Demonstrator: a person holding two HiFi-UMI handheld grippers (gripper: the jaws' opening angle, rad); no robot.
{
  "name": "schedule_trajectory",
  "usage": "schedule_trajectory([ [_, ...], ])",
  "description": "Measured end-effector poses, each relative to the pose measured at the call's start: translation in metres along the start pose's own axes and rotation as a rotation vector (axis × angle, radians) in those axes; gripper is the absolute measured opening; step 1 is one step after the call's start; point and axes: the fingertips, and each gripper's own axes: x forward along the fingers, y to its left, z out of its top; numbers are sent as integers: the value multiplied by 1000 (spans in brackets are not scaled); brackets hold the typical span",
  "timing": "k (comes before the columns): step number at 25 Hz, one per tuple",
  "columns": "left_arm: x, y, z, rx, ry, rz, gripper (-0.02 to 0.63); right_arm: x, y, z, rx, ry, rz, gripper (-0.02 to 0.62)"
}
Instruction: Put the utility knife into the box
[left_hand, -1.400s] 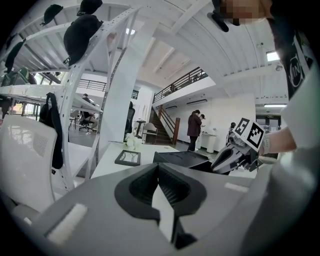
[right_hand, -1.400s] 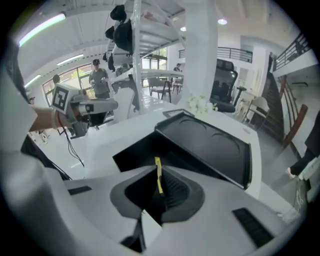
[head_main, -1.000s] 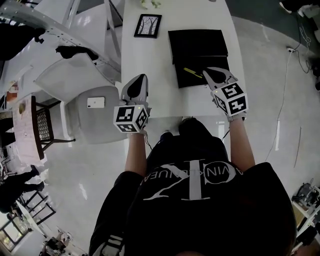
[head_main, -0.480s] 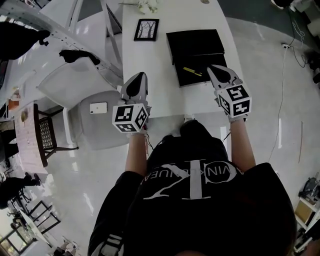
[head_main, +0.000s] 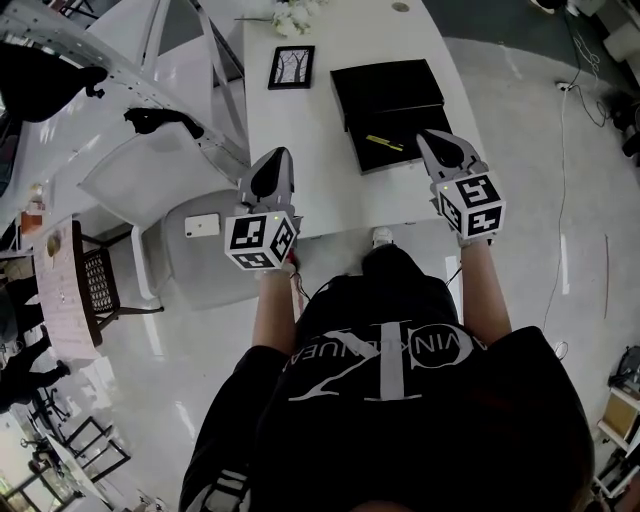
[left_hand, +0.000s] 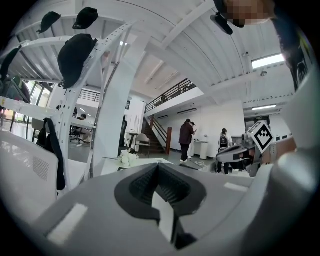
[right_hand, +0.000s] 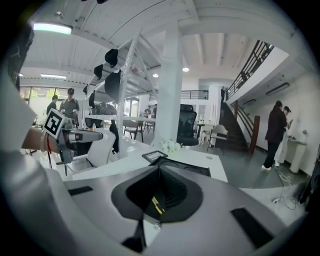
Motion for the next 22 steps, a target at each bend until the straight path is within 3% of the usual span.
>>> schedule_trajectory([
  [22,-31,2,15,30,-47,-12,11,-32,20,17,58,-136,-58,15],
])
